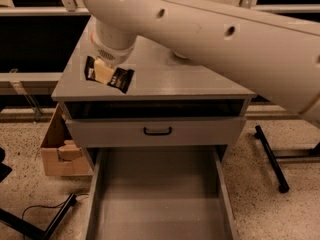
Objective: Pick rxbar chocolate from middle drawer and place on counter
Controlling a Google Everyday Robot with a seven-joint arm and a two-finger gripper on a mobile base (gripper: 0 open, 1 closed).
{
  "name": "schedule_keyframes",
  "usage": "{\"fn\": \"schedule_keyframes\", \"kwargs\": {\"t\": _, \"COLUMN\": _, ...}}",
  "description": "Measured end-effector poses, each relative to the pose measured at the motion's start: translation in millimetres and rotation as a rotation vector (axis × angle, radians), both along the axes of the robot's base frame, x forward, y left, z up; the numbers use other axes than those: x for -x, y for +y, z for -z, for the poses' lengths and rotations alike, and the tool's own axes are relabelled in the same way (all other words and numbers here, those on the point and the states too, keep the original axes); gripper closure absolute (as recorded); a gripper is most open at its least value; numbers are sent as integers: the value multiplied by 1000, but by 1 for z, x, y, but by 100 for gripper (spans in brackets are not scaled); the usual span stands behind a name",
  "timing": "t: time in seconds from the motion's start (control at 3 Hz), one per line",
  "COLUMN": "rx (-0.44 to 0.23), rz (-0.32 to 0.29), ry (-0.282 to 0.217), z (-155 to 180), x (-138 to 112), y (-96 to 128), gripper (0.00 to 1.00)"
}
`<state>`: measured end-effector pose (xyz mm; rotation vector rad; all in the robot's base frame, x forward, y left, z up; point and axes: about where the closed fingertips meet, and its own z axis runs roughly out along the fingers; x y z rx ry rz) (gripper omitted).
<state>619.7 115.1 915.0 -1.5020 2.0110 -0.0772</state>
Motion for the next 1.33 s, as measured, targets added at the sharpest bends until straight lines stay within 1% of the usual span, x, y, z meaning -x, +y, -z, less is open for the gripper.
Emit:
{"fn": "schedule_keyframes", "kwargs": {"t": 0.33, "rx": 20, "rz": -49, "ry": -45, "z": 9, "x": -33, "y": 18, "gripper": 100}}
{"fn": "schedule_keyframes", "kwargs": {"t": 0.67, "rx": 56, "rz": -106, "ry": -91, "z": 25, "x": -64, "y": 21, "gripper": 100}}
{"fn": "schedule_keyframes", "kwargs": {"t": 1.33, "rx": 61, "rz": -112, "ry": -87, "z": 28, "x": -63, "y": 22, "gripper": 51}}
